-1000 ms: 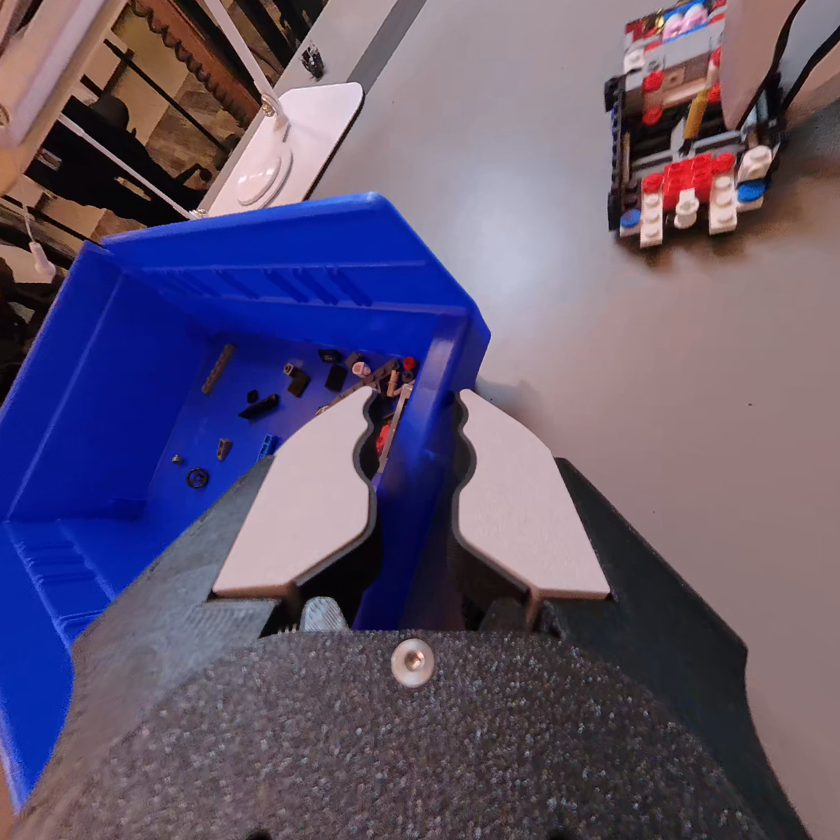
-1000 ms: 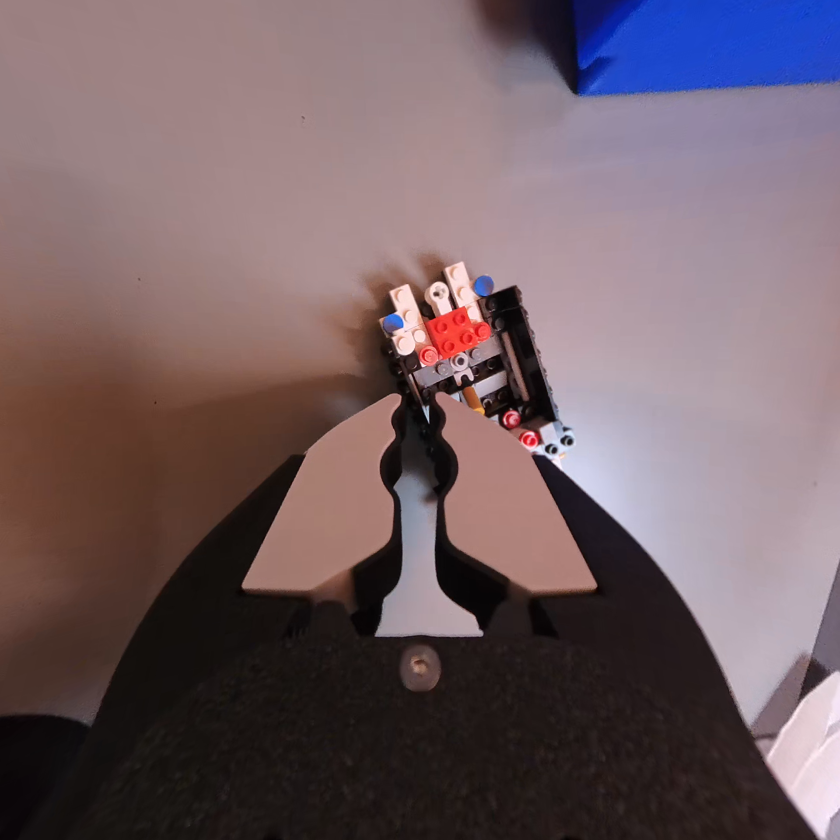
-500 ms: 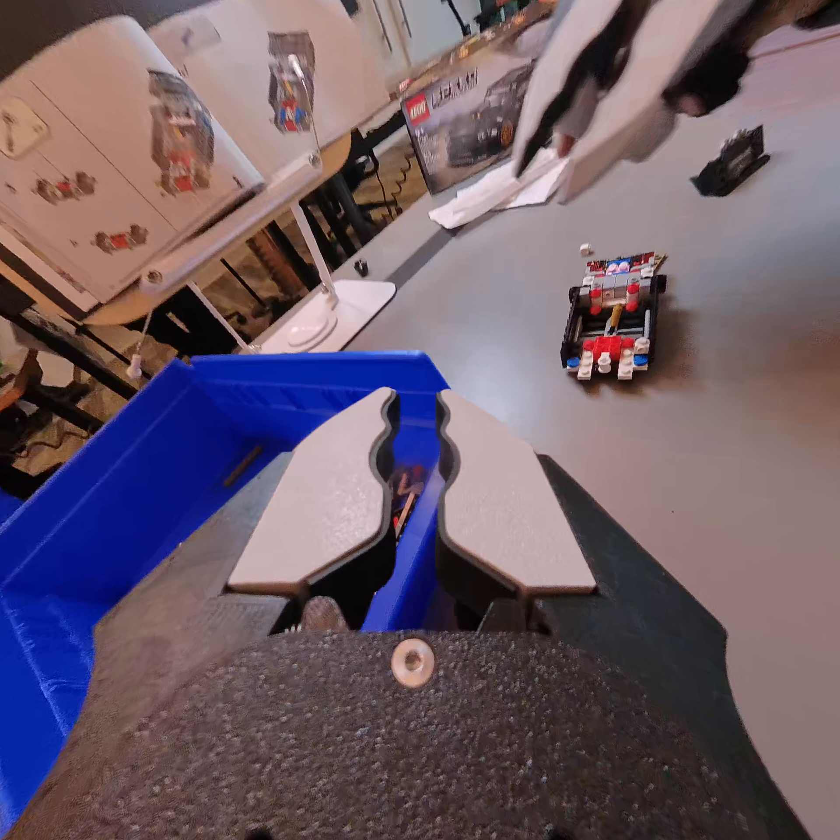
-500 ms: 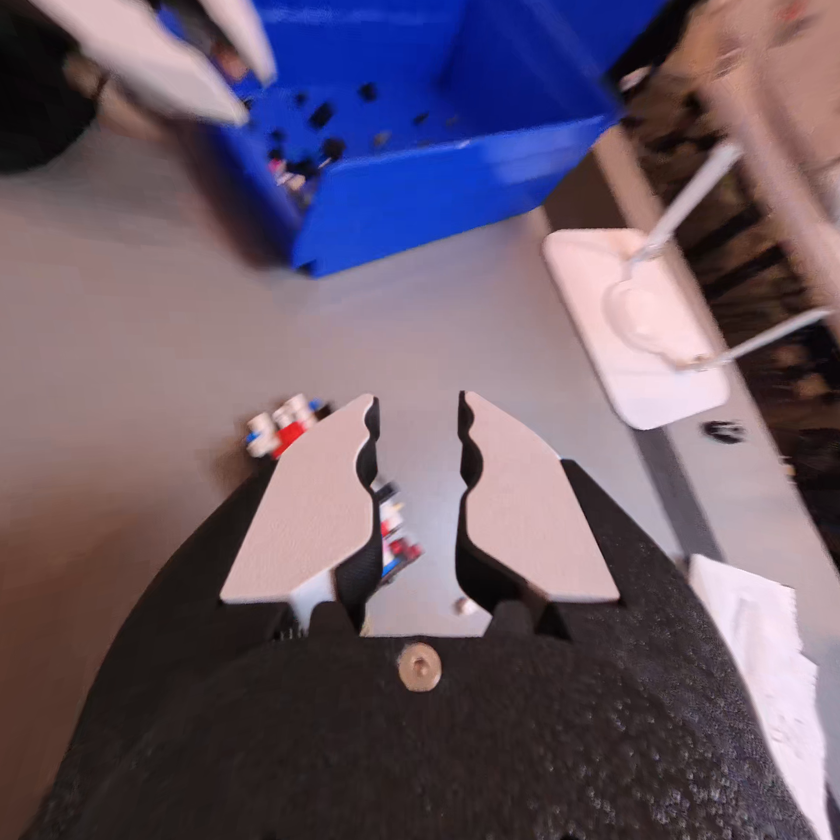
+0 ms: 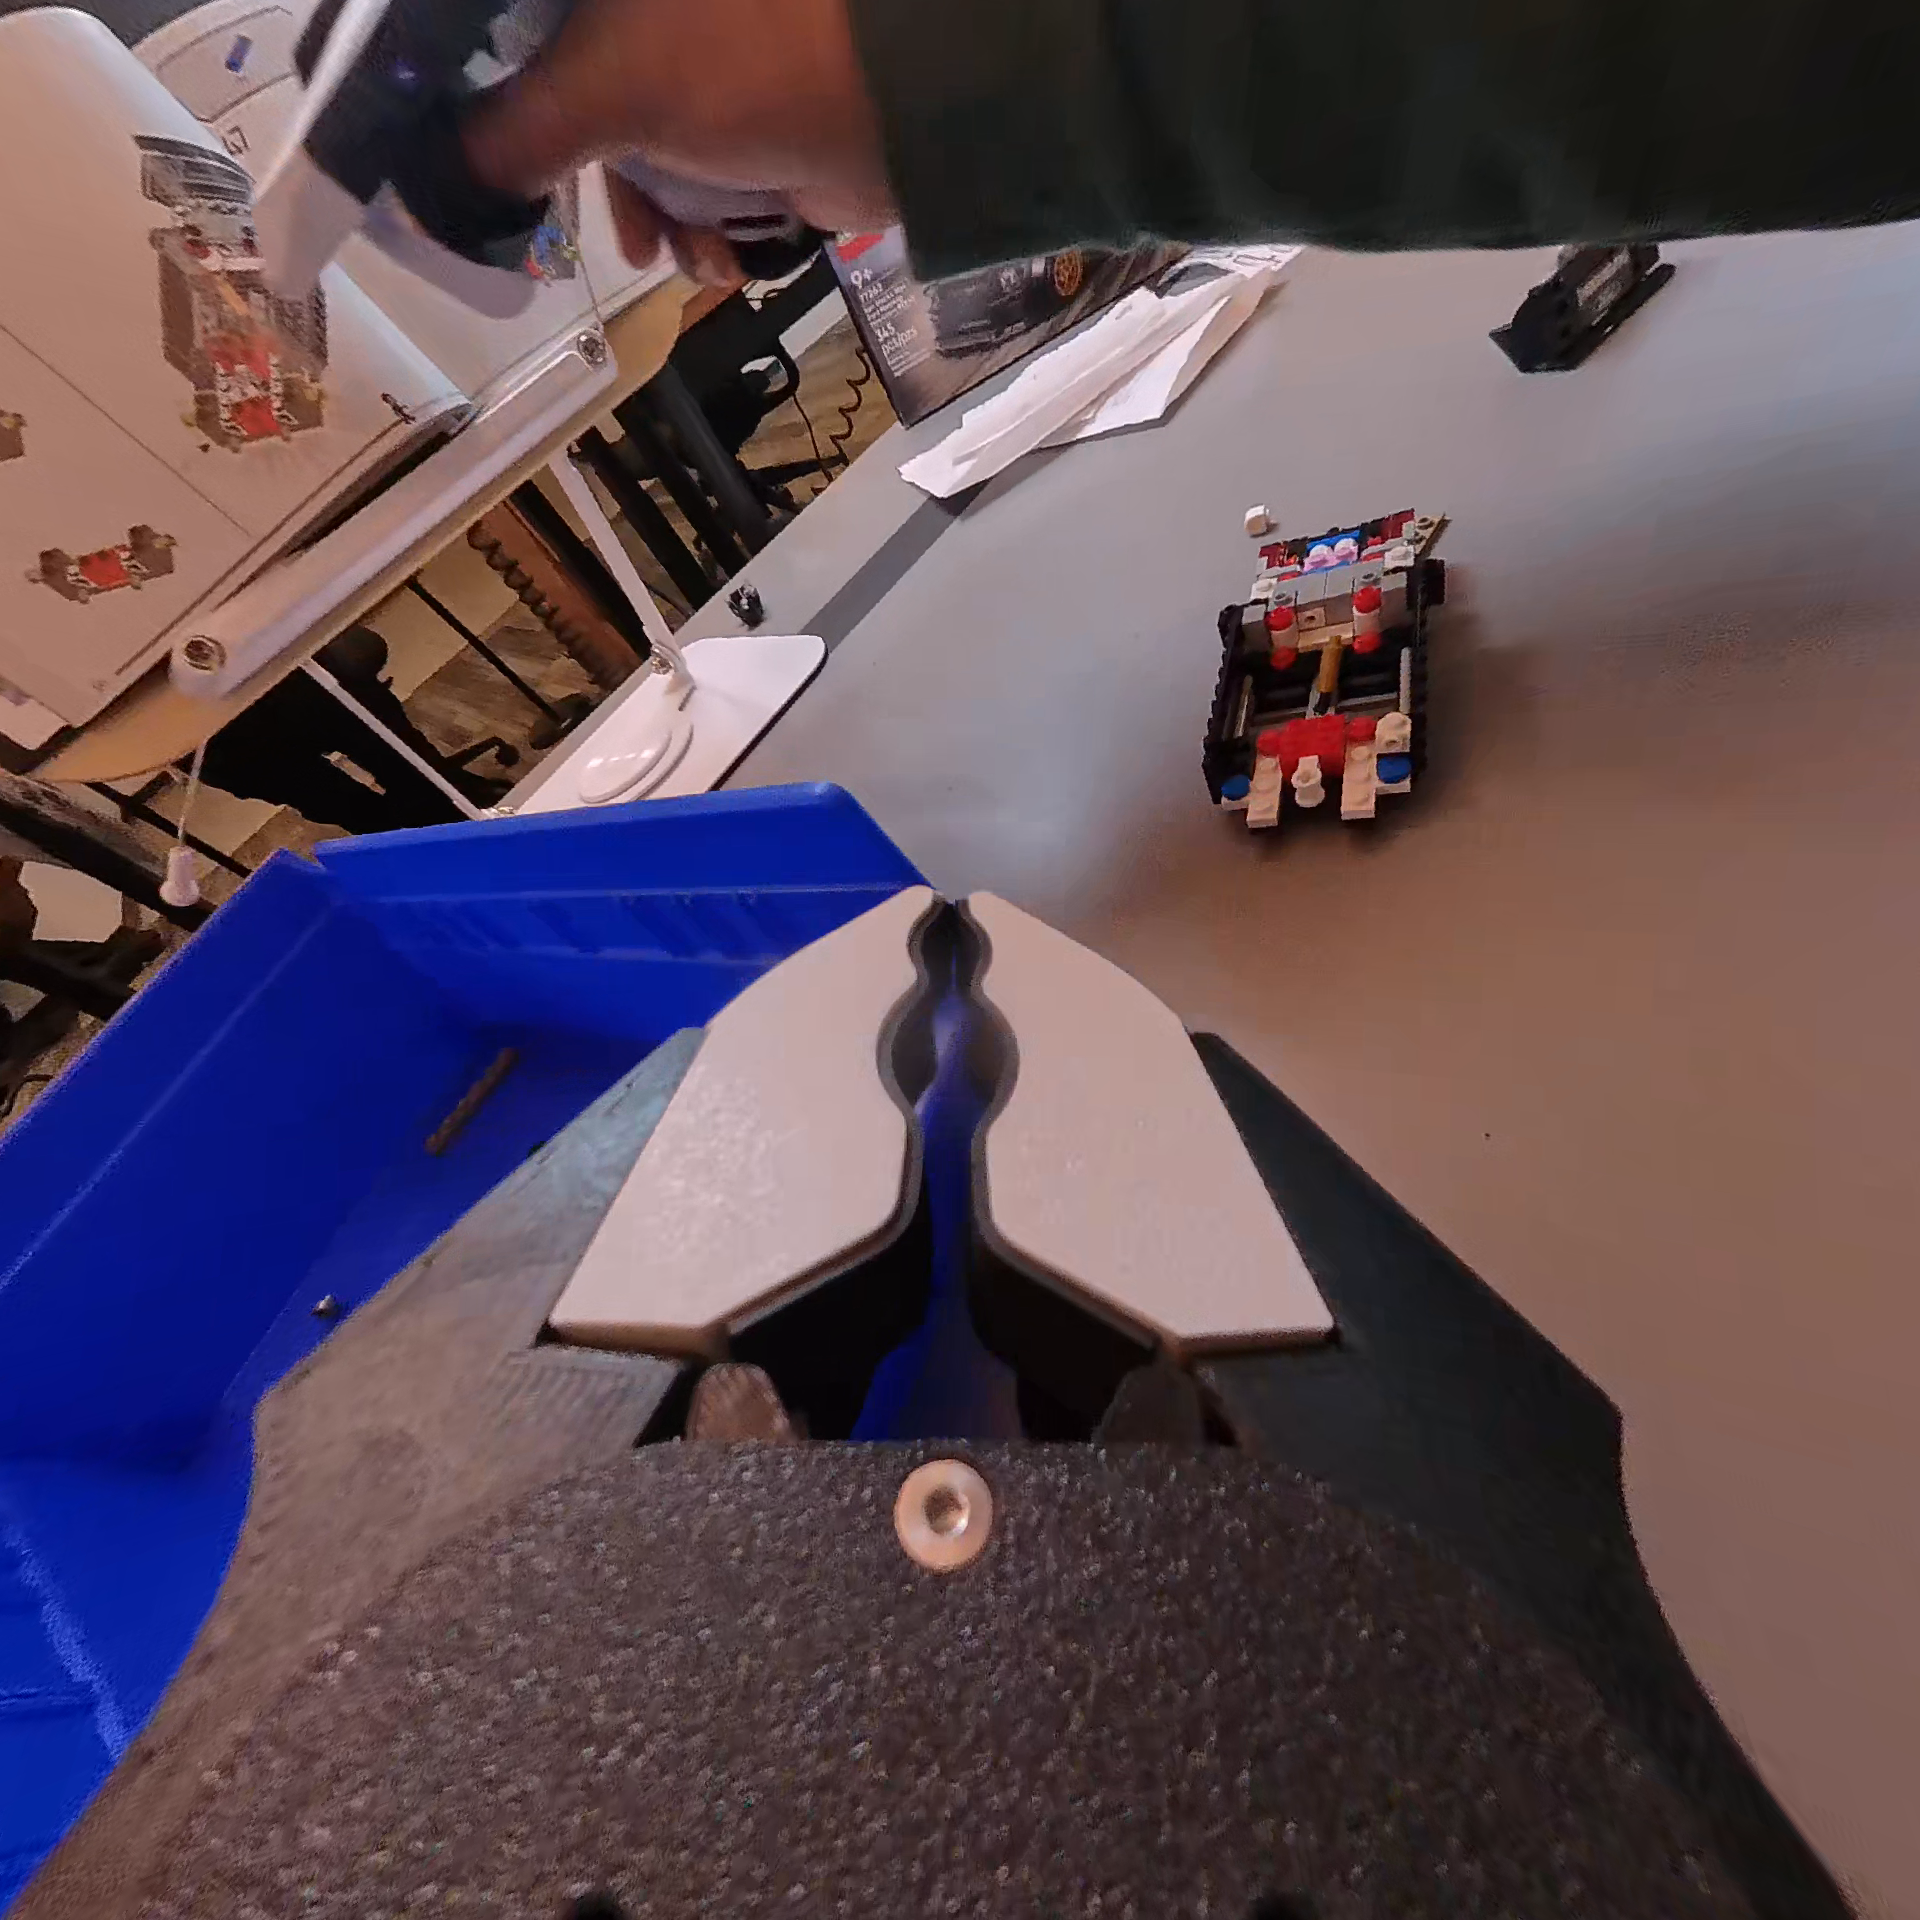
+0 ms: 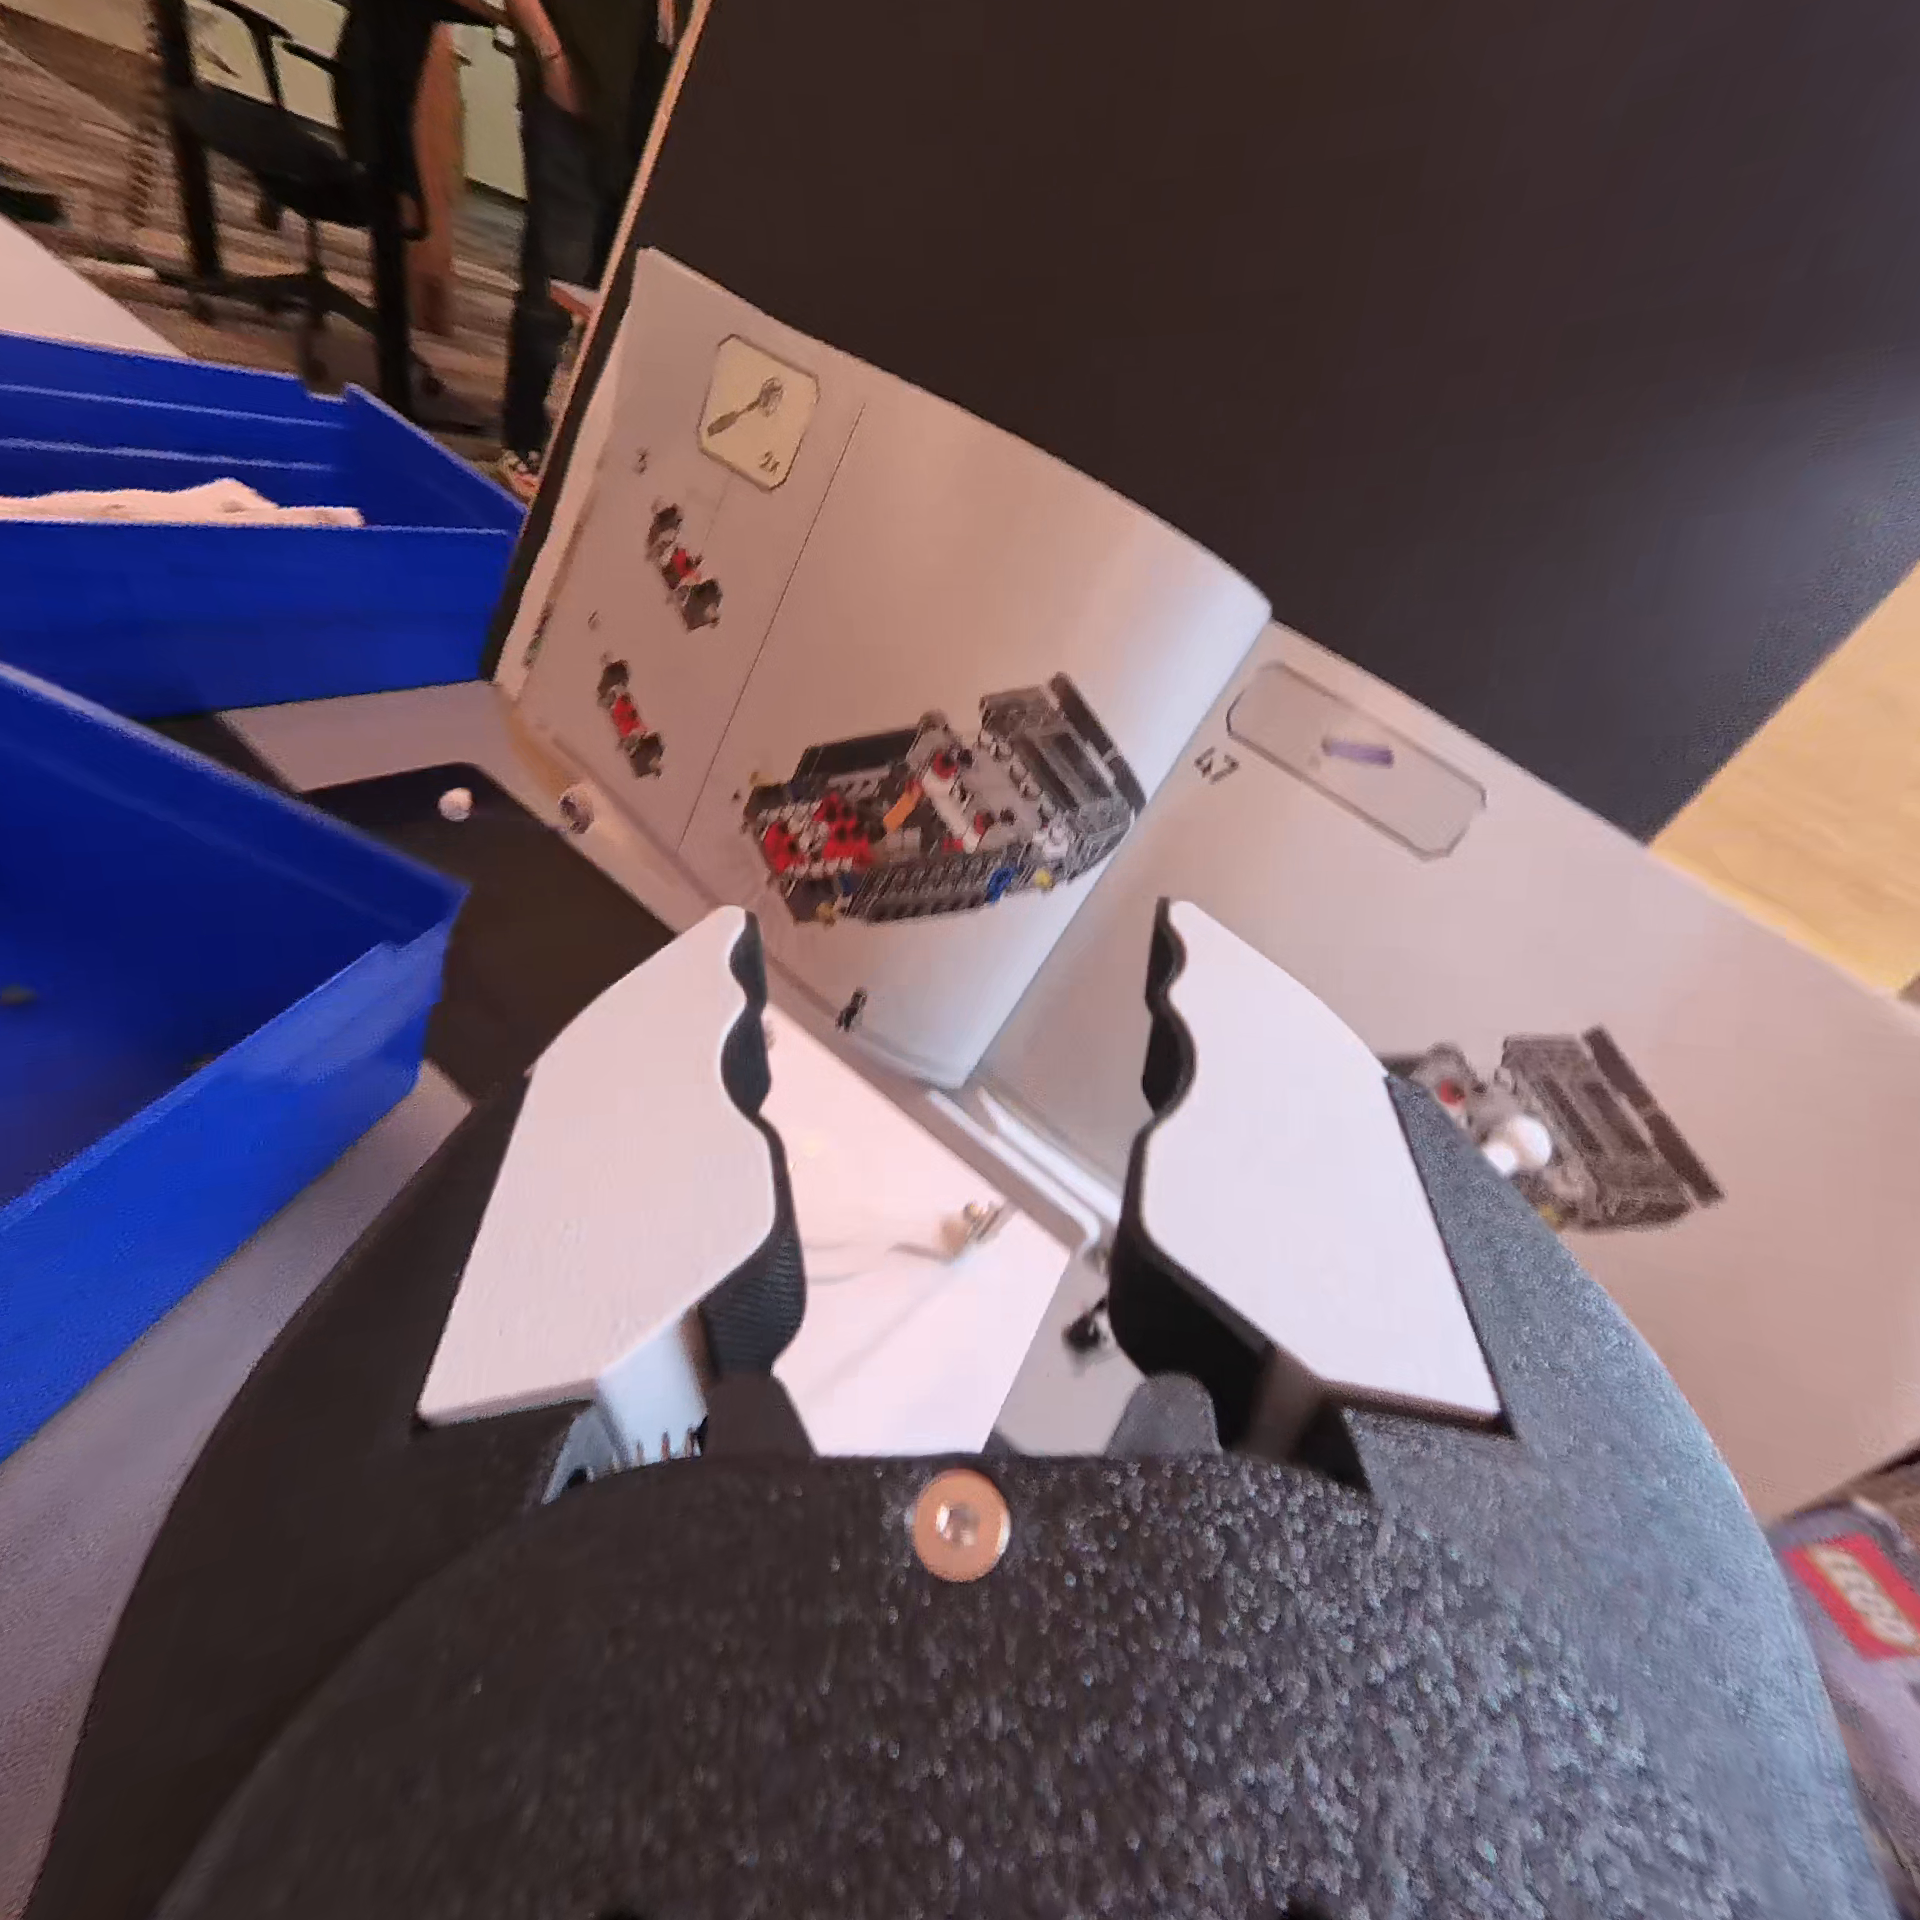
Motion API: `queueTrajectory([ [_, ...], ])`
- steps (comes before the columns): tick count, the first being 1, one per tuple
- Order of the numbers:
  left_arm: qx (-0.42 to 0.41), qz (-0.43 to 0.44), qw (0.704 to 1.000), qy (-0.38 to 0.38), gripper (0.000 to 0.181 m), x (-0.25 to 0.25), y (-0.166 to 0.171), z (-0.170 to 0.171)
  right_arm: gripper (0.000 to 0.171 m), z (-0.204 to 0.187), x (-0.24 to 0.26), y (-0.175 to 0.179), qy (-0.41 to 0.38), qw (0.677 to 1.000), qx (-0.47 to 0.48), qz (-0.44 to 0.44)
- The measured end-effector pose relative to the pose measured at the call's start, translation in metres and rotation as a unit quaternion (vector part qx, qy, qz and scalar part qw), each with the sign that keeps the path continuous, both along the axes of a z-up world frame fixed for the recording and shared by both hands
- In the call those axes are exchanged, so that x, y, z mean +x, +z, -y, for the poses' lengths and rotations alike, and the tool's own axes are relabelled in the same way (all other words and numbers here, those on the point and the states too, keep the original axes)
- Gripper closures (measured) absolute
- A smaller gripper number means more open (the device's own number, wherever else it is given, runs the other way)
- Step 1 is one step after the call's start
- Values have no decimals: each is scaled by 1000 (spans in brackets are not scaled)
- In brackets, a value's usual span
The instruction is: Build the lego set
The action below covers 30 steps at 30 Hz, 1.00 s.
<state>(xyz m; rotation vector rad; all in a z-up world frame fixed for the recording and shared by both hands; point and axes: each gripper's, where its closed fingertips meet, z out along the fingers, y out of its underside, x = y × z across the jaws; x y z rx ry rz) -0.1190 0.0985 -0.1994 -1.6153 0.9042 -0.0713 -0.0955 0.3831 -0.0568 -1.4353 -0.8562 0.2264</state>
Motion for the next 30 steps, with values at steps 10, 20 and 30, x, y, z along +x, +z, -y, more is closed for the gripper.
queueTrajectory([
  [10,-4,-8,1000,-7,181,2,-4,0,110,-32,13,15,-57,997,56,-12],
  [20,-4,-9,1000,-13,181,5,-4,2,135,-46,103,-61,-93,994,-57,0],
  [30,-14,0,1000,-9,181,3,-7,-1,130,-16,82,-50,-44,997,-66,-22],
])
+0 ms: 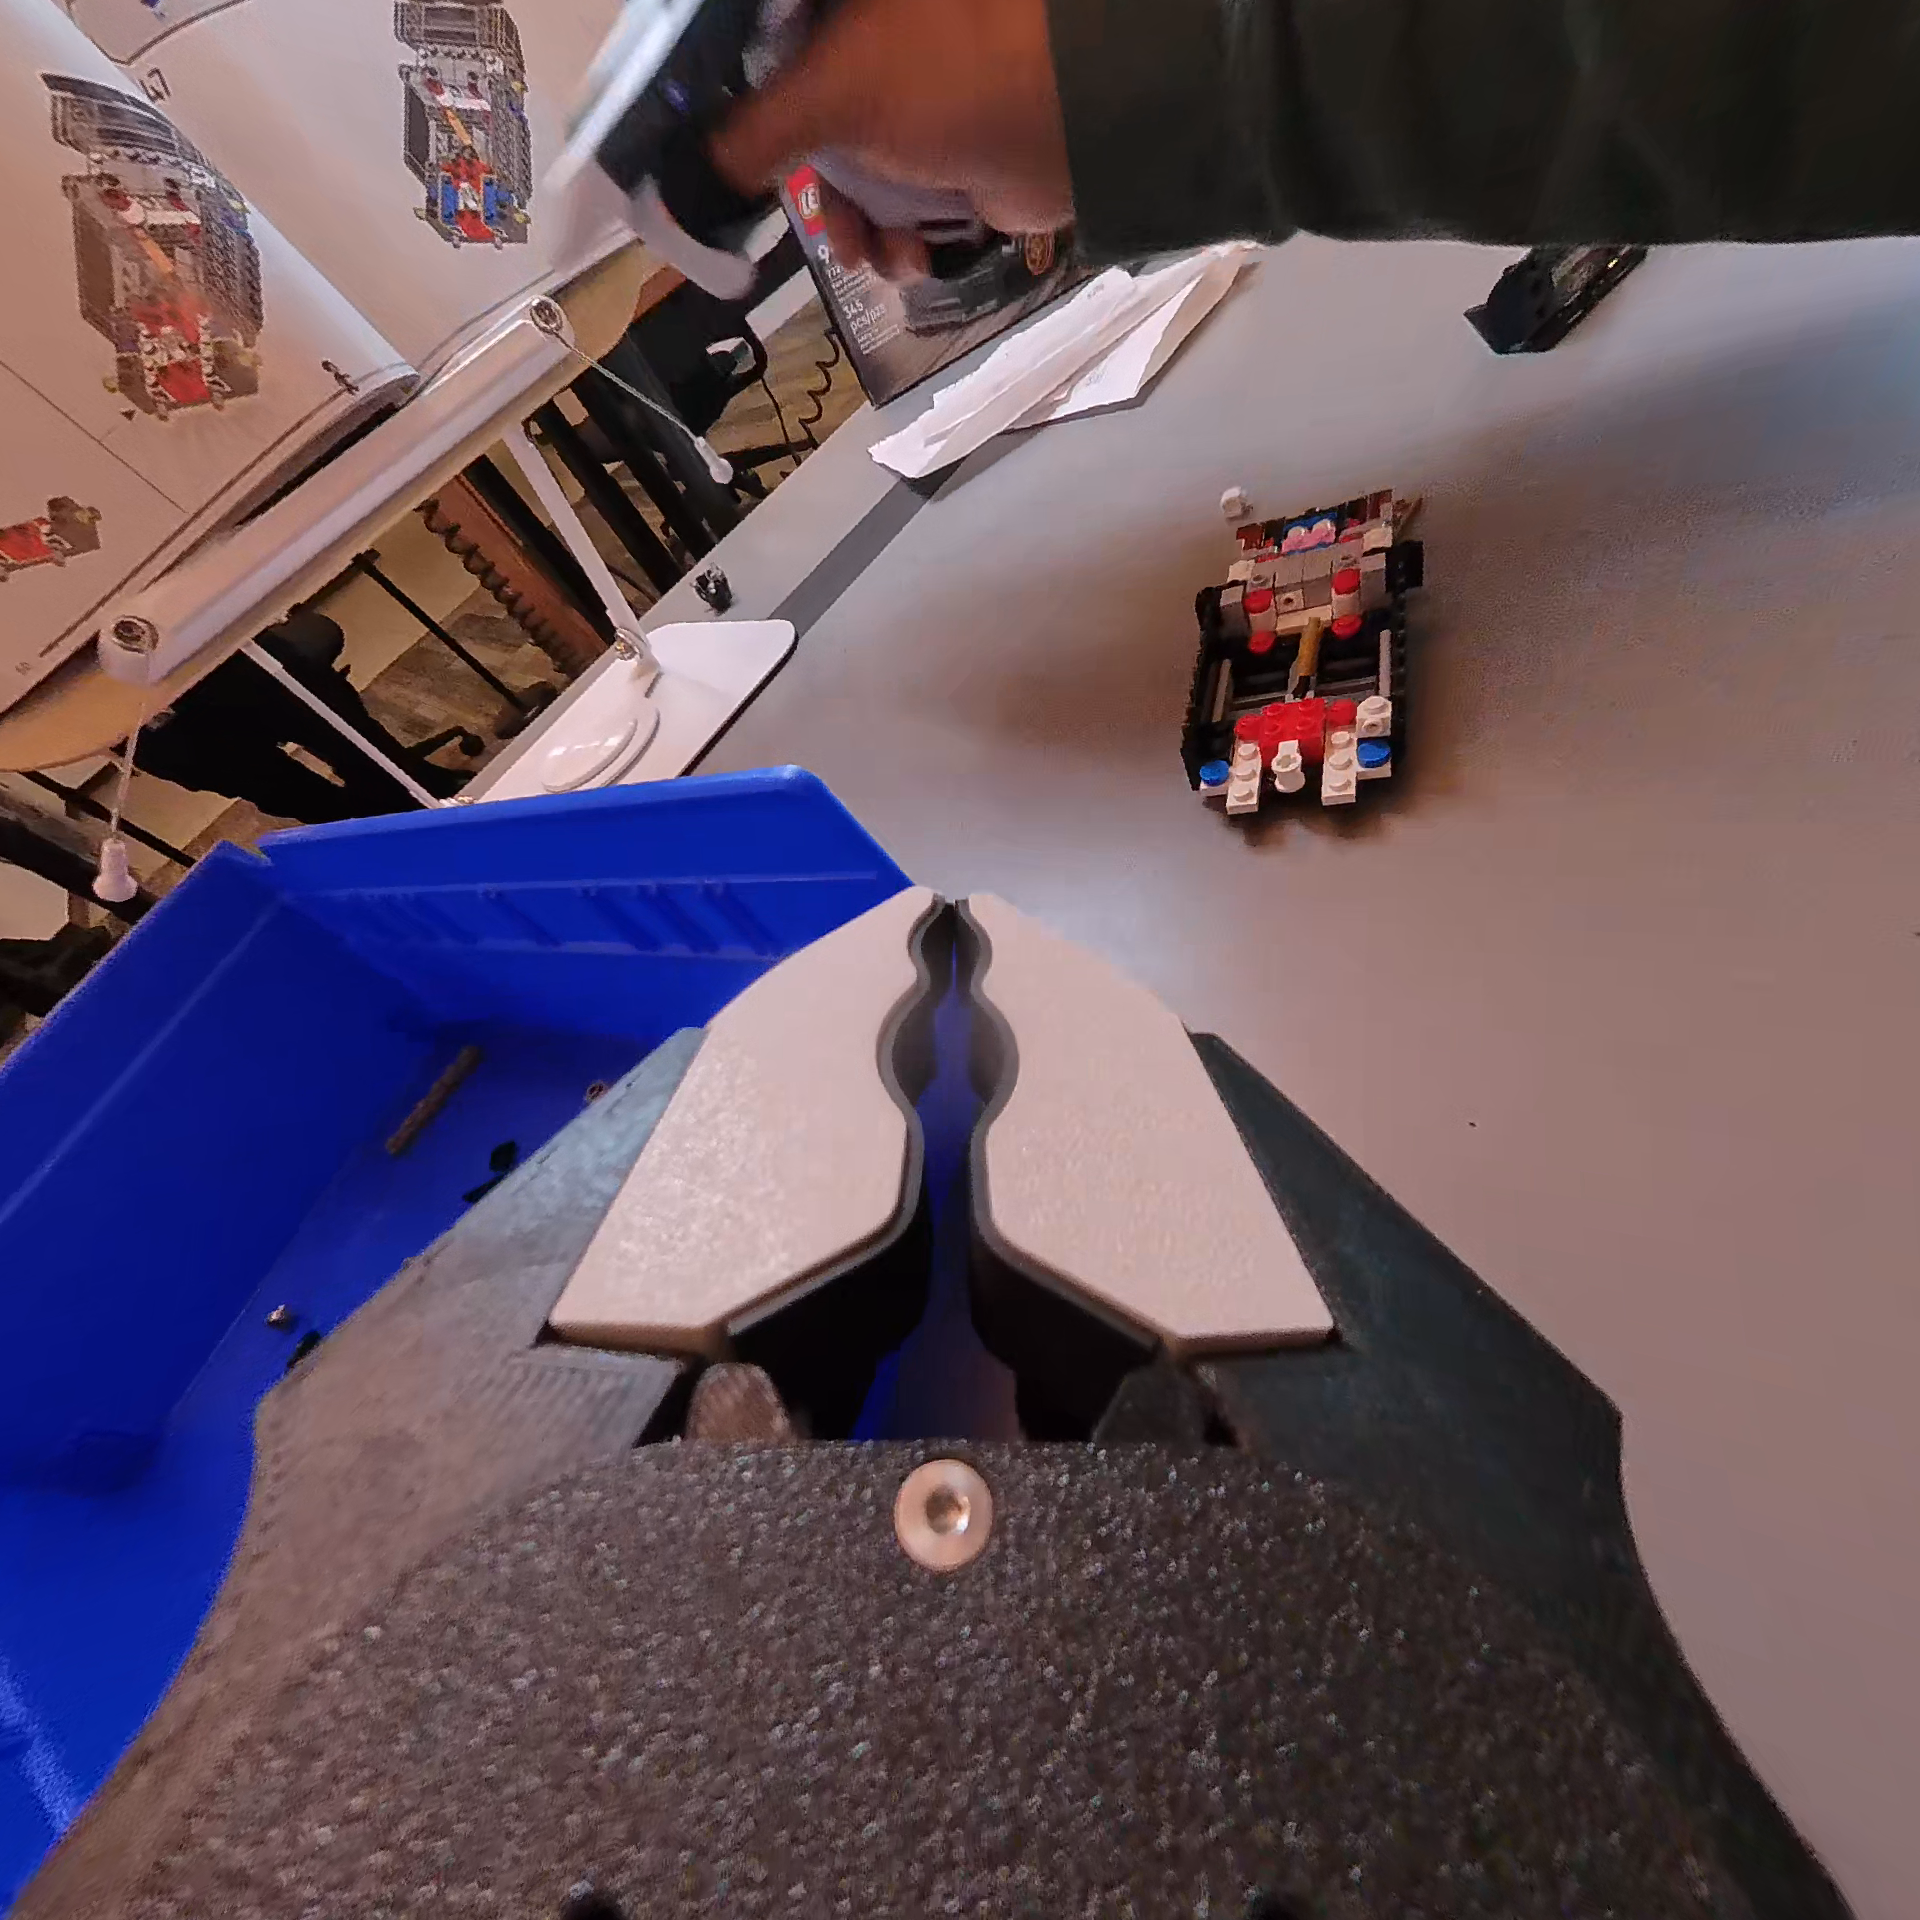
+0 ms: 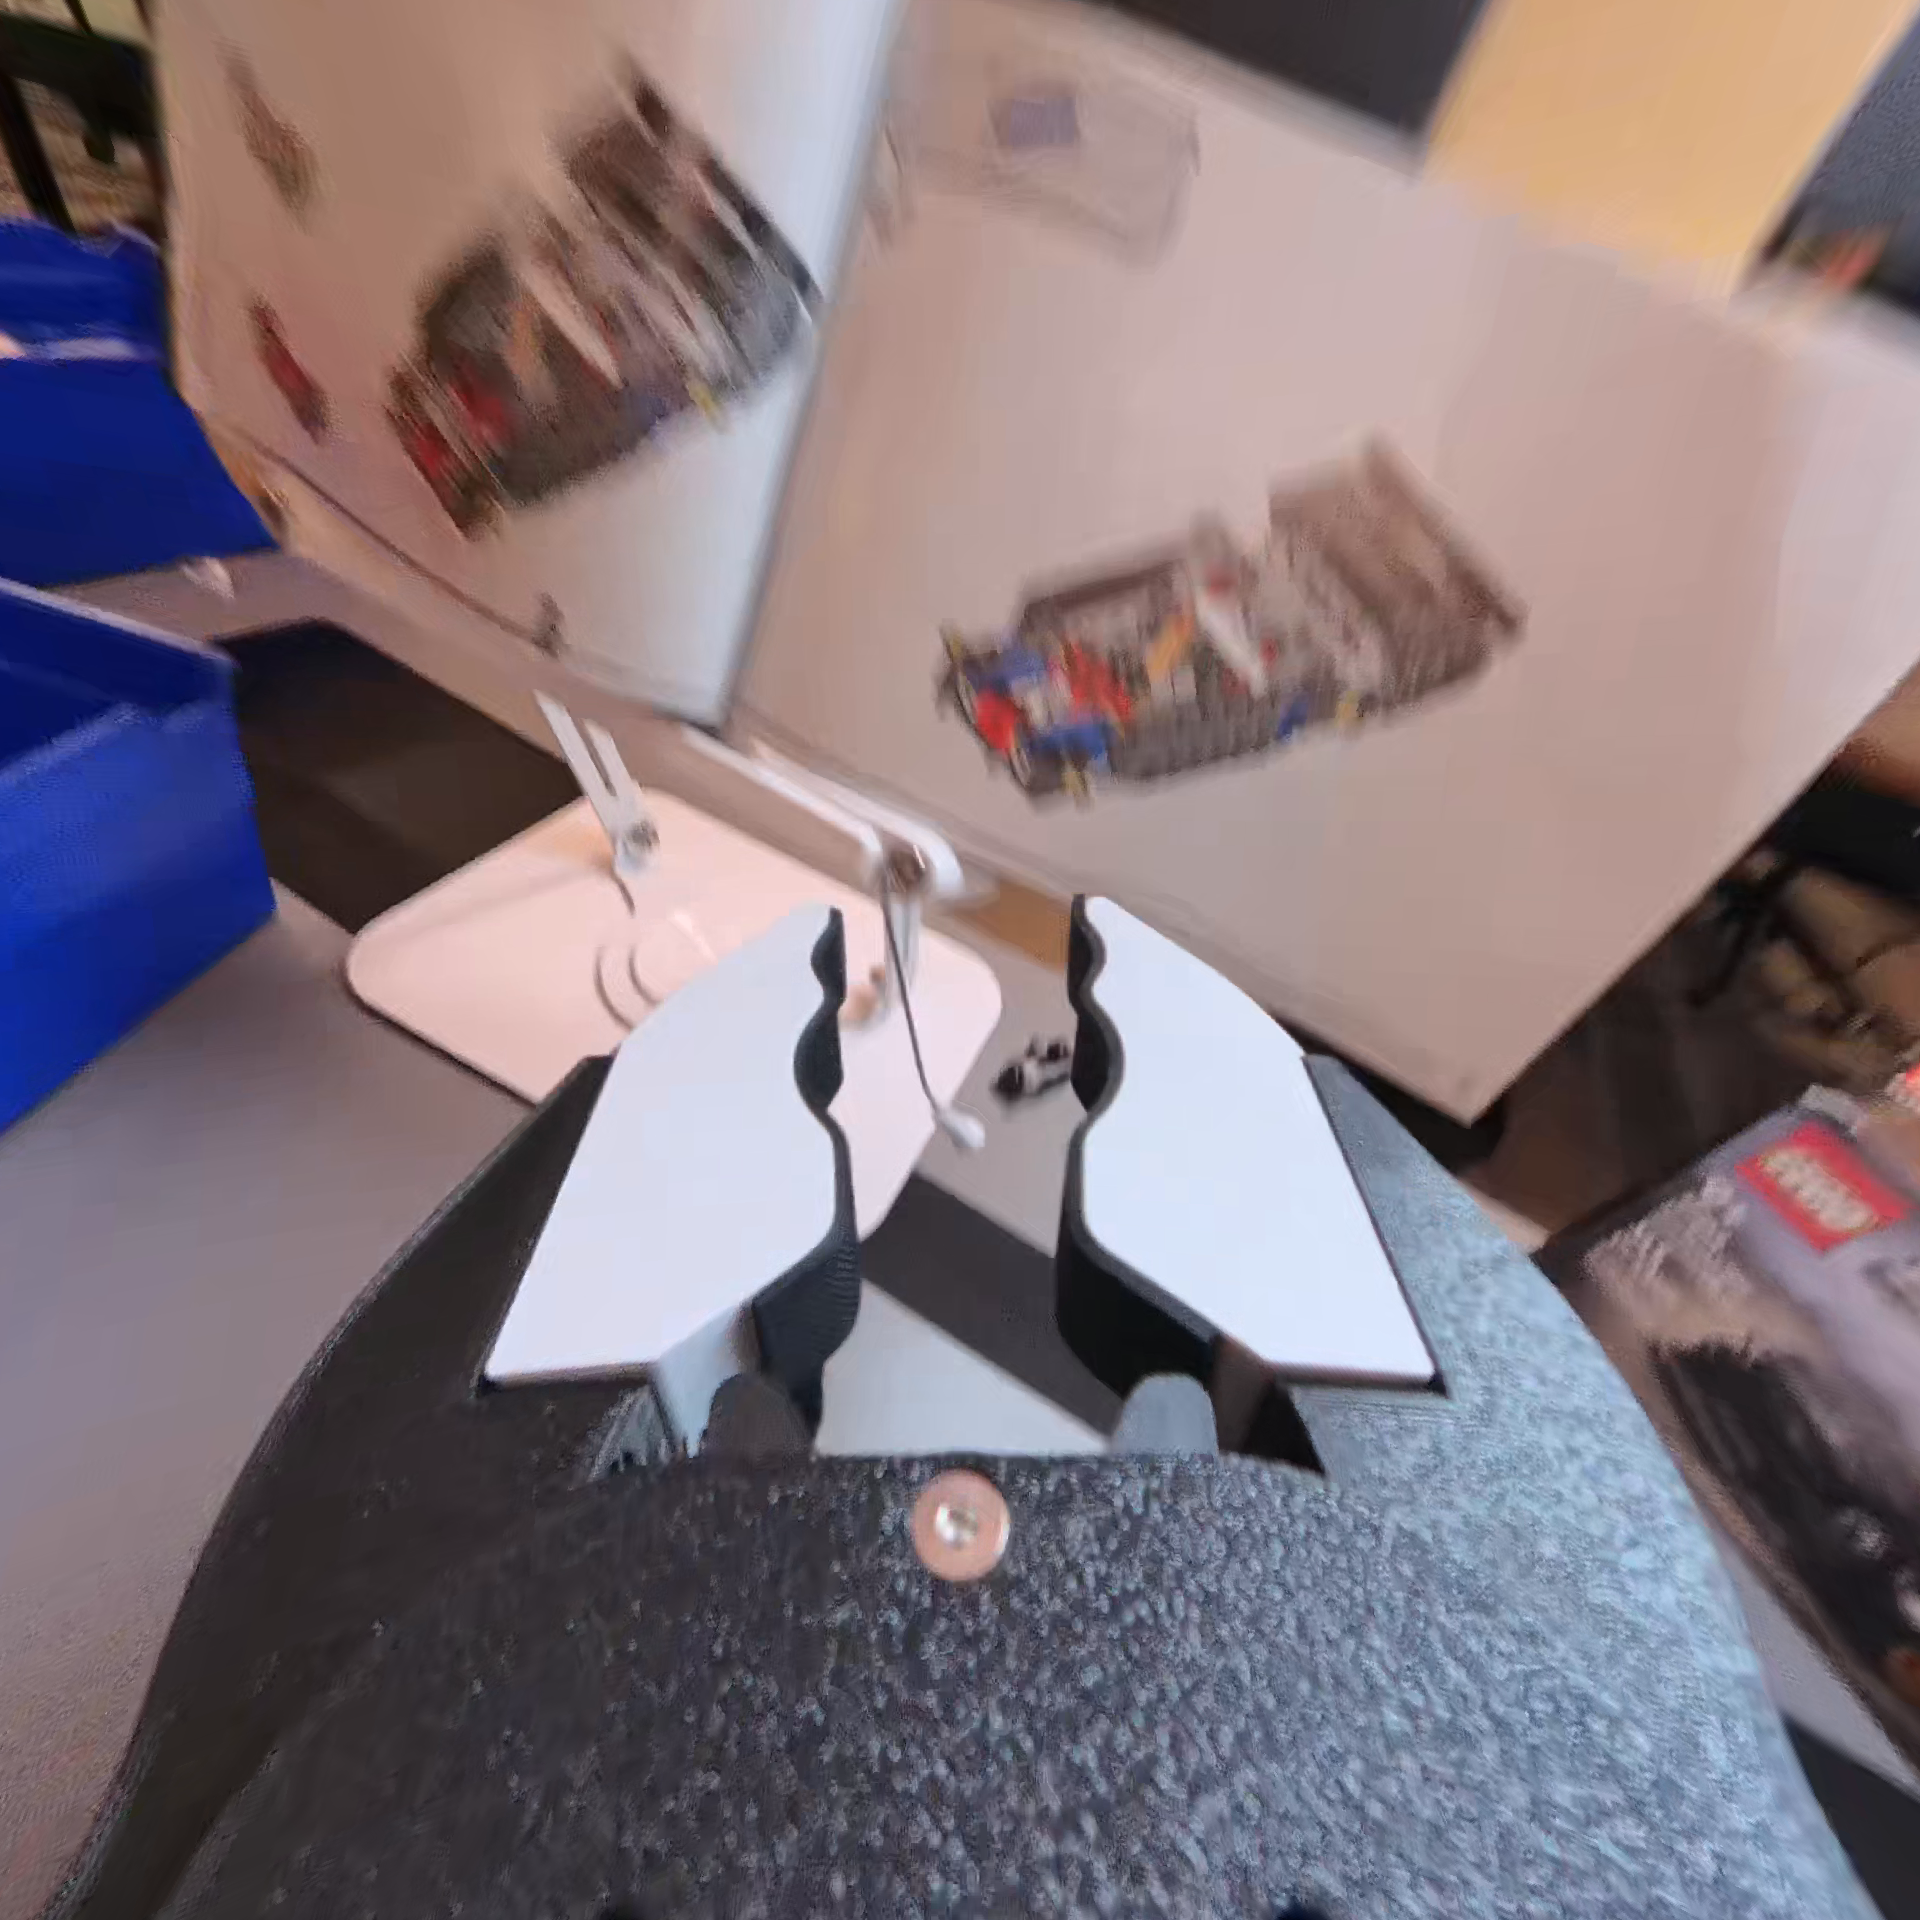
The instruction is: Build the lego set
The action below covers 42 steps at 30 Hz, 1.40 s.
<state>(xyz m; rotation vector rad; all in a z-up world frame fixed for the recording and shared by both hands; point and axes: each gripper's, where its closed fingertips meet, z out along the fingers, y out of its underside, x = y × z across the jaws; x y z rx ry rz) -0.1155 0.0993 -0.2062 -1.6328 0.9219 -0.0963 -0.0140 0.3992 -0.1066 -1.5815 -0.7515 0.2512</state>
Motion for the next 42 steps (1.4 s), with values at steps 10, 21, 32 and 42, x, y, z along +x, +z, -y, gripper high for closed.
queueTrajectory([
  [10,13,-14,1000,-13,181,6,-3,4,86,-21,-107,64,-72,985,148,53],
  [21,56,72,996,-1,181,1,59,-10,133,-29,-70,60,-39,992,120,16],
  [32,-2,129,991,42,132,-26,175,-188,148,-42,-22,47,-11,999,42,-33],
  [42,-101,117,988,-10,167,71,127,-290,150,-51,32,42,-39,998,11,-40],
])
